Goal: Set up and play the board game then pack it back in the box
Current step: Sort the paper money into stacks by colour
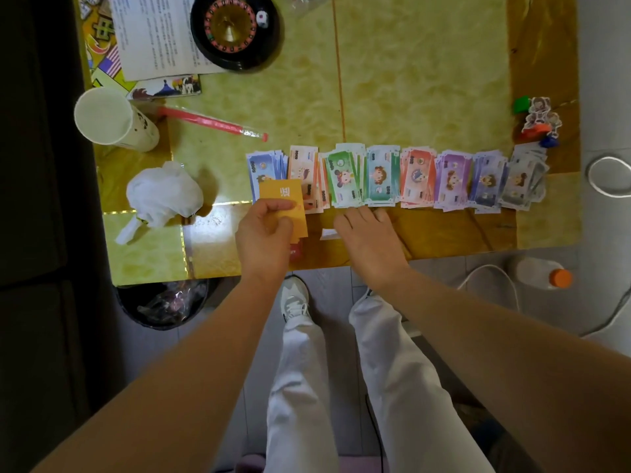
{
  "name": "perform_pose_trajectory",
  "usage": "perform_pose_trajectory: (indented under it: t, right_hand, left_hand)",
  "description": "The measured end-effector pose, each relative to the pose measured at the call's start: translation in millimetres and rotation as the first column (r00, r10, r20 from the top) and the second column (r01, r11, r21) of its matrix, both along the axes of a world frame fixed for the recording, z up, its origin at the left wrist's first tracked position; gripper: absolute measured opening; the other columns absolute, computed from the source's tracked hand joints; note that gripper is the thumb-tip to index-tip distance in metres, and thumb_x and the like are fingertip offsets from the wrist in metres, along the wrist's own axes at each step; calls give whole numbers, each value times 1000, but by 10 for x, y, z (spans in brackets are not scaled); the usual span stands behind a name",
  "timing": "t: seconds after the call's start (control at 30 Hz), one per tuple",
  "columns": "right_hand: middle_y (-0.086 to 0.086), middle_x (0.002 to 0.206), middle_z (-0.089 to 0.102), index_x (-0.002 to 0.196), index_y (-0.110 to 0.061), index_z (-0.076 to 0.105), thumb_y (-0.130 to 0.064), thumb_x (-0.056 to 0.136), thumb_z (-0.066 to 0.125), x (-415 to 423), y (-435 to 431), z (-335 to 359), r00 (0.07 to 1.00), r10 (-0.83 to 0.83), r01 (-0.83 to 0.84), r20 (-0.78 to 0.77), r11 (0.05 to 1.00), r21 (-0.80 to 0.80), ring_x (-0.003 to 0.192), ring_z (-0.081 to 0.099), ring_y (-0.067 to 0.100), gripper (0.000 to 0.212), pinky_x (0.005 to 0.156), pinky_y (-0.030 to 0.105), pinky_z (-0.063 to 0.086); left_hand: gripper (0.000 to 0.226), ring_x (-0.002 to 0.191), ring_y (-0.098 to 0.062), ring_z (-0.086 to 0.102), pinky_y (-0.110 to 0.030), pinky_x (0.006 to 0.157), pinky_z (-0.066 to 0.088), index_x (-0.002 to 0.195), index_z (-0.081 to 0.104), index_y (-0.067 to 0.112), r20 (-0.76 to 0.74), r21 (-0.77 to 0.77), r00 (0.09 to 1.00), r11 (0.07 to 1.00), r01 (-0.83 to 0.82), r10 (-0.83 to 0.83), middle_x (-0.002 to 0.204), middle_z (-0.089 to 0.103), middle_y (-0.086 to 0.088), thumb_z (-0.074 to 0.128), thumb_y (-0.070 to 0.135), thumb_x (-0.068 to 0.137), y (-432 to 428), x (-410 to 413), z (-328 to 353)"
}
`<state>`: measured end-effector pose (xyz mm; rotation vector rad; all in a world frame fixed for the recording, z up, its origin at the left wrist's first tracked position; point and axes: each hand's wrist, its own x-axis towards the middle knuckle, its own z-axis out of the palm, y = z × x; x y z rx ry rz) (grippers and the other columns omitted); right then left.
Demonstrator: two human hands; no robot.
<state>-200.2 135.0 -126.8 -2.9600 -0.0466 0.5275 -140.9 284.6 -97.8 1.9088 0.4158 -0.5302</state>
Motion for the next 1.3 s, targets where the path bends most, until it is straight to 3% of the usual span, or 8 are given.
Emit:
perform_pose_trajectory:
  t: [0.2,0.4,0.6,0.73,0.87,1.07,1.17,1.3]
  right_hand:
    - [9,93,60,100,-10,57,4,72,64,-3,18,37,992,24,-23,120,1000,-13,87,57,29,32,75,39,46]
    - [13,89,61,94,-8,60,8,61,65,11,101,47,997,-30,32,64,999,-27,83,58,30,36,72,39,48]
    - [14,92,62,97,-7,61,5,67,62,52,84,78,999,-34,34,33,999,-9,87,59,33,32,74,41,48]
    - [10,115,59,115,-13,54,-10,87,58,46,35,107,996,-49,51,-74,998,32,109,51,27,29,91,40,37]
    - [4,126,54,125,-17,42,-23,96,50,70,-2,126,993,-60,72,-97,990,123,115,48,21,31,95,33,28]
    - [10,120,55,120,-11,43,-3,91,50,107,113,-21,981,-133,165,-143,955,246,106,52,26,31,83,30,27]
    - [14,116,54,117,-8,50,1,90,52,65,149,-105,987,-127,148,-100,958,246,103,53,28,28,84,30,34]
    - [17,109,56,112,-6,57,4,77,70,-20,163,-217,993,-116,109,26,975,195,99,57,31,39,80,38,51]
  left_hand:
    - [25,69,-13,61,-28,53,50,99,66,13,-6,-29,1000,999,-14,14,91,67,5,52,-2,84,49,1,6]
    - [26,67,-17,59,-26,52,45,96,67,15,-29,-62,999,998,12,-14,94,69,-3,52,-3,86,68,0,-1]
    - [25,71,-15,65,-31,60,58,88,73,22,-57,-12,993,995,102,-102,80,71,3,54,5,92,61,0,56]
    - [22,68,-19,62,-27,54,55,88,71,19,-30,5,994,995,102,-101,80,71,-9,54,8,93,57,5,58]
    - [22,80,-24,67,-42,72,58,91,70,17,-19,41,997,996,80,-79,83,70,3,51,6,92,140,28,73]
    - [28,75,-20,64,-45,68,59,92,67,19,-4,18,999,999,48,-48,81,67,5,47,-1,90,206,7,45]
    - [30,75,-29,63,-47,67,58,92,66,21,16,-15,999,999,47,-46,83,68,0,47,-2,89,233,-18,-4]
    - [33,73,-6,62,-47,69,59,104,60,19,-10,-77,1000,997,12,-13,87,65,14,47,-5,86,240,-40,-34]
